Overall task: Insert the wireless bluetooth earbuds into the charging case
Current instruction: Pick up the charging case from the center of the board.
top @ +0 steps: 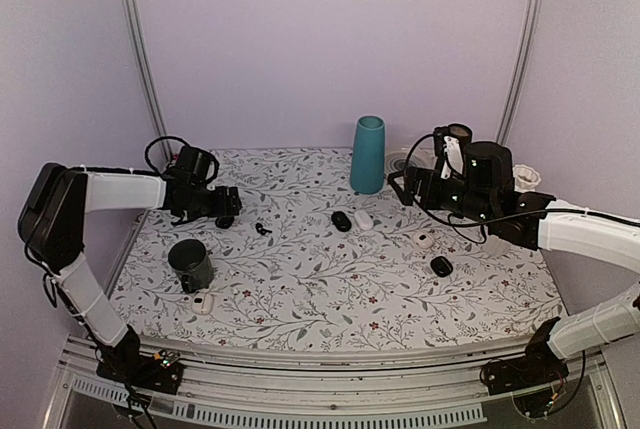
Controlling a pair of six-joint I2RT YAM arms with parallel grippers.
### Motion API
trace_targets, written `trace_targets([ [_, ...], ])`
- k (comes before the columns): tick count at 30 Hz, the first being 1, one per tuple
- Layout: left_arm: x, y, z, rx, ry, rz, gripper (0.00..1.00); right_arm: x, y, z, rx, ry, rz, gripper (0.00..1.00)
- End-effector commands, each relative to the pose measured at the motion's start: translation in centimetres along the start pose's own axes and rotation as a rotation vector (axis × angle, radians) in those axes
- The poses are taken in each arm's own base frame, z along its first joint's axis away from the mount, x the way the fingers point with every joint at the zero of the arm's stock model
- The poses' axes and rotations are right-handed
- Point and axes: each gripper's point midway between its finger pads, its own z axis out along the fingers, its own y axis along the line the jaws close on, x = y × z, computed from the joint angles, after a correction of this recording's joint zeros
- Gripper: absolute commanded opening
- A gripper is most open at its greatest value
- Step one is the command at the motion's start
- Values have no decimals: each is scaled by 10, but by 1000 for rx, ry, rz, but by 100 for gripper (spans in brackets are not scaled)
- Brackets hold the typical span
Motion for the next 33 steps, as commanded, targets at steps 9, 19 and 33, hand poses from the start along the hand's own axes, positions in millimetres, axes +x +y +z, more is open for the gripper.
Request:
trace_targets([
  [9,13,25,45,-103,138,82,85,-7,12,-9,-62,-23,-1,99],
  [19,35,37,64,-119,204,89,67,-3,11,-12,-66,-16,4,99],
  [33,41,31,77,-90,208,126,31,3,12,-11,-84,6,8,99],
])
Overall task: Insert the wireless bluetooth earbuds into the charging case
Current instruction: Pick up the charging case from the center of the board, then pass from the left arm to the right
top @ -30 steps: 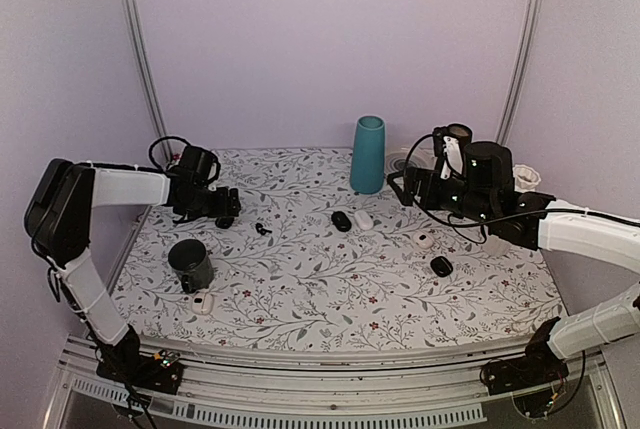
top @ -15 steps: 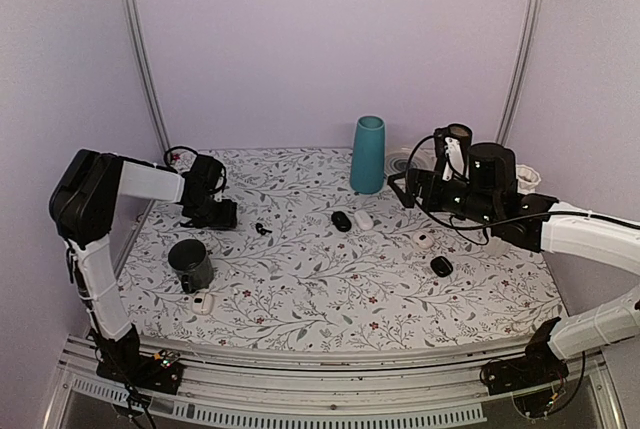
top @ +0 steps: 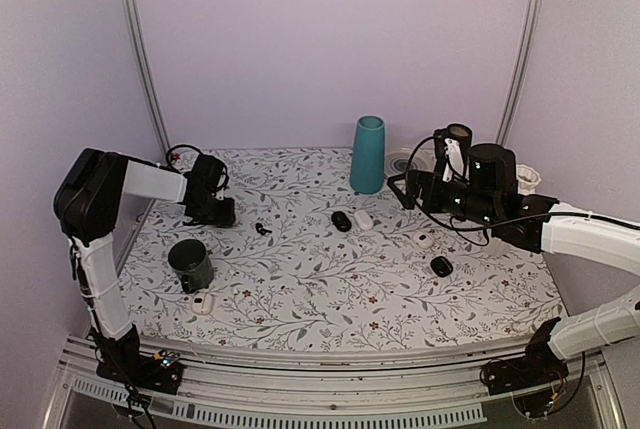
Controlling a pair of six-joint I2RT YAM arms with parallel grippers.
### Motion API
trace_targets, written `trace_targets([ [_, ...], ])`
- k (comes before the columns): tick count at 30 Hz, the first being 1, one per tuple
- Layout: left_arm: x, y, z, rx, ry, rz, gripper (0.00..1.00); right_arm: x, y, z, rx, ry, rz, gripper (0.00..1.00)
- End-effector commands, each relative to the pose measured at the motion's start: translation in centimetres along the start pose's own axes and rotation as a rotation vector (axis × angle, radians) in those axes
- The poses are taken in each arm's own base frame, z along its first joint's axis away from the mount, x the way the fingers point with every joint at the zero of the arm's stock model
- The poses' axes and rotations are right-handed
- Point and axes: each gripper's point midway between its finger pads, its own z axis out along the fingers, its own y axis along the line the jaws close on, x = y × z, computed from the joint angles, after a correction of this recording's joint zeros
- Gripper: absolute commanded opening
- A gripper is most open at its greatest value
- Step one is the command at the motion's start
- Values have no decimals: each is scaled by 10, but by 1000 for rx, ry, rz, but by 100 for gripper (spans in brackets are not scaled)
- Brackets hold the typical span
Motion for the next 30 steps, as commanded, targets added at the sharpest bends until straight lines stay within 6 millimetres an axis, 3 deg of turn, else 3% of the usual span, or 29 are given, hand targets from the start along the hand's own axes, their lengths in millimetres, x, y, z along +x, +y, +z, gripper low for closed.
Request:
trace_targets([
  [1,11,-4,4,28,35,18,29,-1,7,-5,-42,-10,5,99],
  [4,-10,-18,-19,70,-37,48,23,-1,12,-6,-75,-13,1,99],
  [13,-39,-78,-82,161,-240,219,22,-2,34,1,-187,10,6,99],
  [21,-49,-155,-167,350,-486,409,21,-4,64,10,-328,62,35,98],
  [30,-36,-225,-262,501,-742,638,20,-9,95,21,-482,117,85,92],
])
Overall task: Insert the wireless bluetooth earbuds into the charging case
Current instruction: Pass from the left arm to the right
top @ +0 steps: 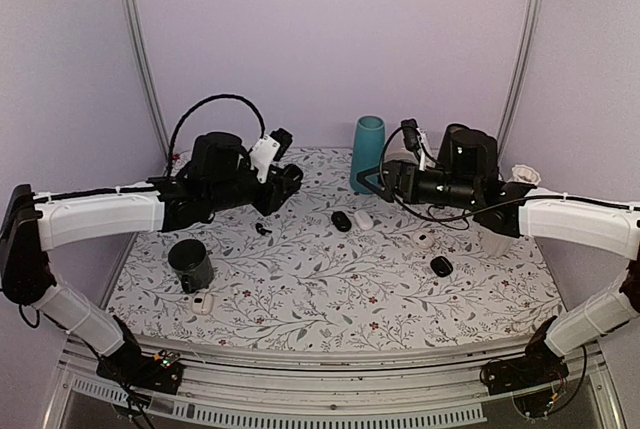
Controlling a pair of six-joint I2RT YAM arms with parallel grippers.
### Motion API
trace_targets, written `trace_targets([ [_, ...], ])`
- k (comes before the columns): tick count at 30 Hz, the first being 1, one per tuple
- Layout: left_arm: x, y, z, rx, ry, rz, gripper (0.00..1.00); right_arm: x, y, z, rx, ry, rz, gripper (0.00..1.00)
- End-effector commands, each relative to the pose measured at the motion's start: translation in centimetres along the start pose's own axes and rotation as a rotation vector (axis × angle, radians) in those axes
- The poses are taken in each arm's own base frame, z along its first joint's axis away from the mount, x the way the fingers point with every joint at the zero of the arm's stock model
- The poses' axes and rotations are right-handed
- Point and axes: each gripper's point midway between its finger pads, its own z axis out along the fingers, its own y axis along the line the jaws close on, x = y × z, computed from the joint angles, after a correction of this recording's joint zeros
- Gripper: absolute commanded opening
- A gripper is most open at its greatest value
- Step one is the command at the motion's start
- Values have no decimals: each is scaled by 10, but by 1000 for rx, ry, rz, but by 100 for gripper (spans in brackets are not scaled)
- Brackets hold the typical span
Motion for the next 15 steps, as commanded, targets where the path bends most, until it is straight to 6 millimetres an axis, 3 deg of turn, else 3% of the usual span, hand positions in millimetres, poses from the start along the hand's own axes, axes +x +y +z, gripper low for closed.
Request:
trace_targets([
  [1,-41,-37,-21,62,-151,134,20,-12,28,8,-141,4,32,92],
  [8,-62,-77,-38,110,-202,255,20,-9,49,19,-233,46,78,85],
  [15,-67,-99,-40,125,-202,319,18,3,65,29,-265,81,55,75],
])
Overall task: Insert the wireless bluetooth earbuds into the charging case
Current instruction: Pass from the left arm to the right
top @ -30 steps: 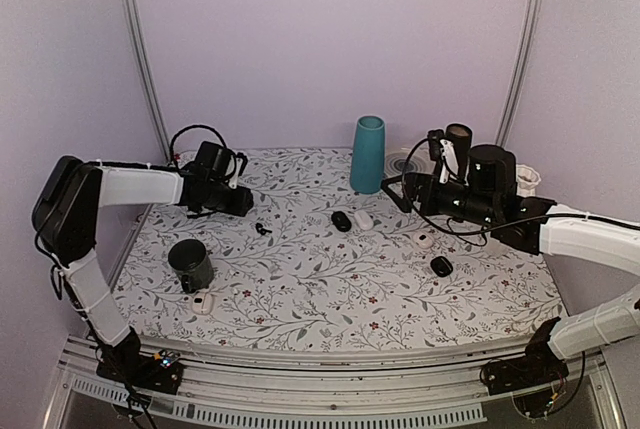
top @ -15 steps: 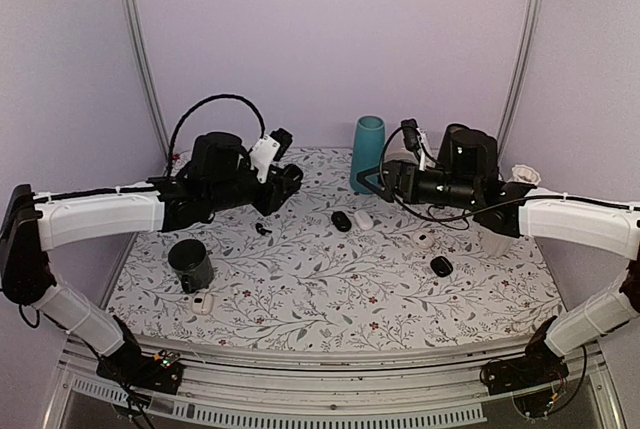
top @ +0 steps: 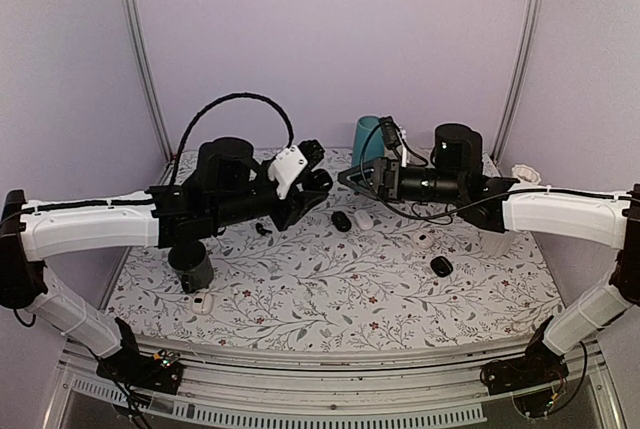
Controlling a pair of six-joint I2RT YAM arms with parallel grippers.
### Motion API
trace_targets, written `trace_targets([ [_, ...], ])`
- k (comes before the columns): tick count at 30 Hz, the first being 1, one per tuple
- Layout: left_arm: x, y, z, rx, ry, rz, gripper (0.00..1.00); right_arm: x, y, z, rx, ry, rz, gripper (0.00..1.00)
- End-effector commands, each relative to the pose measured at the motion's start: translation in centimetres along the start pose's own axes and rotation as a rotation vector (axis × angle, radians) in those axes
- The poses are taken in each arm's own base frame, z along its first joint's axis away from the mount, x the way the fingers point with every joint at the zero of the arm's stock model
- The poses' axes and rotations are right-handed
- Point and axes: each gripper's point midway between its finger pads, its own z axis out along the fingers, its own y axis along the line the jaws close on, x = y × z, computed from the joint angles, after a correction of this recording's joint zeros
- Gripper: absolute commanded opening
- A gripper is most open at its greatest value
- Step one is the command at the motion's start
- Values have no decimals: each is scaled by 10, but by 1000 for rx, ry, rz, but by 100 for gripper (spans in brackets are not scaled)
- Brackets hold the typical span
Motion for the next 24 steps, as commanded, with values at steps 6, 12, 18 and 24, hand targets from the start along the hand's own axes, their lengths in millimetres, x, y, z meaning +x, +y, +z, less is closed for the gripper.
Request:
trace_targets([
  [6,-27,-16,1,16,-45,68,18,5,18,14,-58,25,-38,63],
  [12,-28,-25,5,45,-41,79,18,6,24,19,-73,31,-63,56],
  [18,-32,-29,7,57,-47,82,18,15,29,24,-99,61,-63,43],
  [24,-31,-30,9,57,-42,87,17,18,30,23,-105,70,-57,31],
])
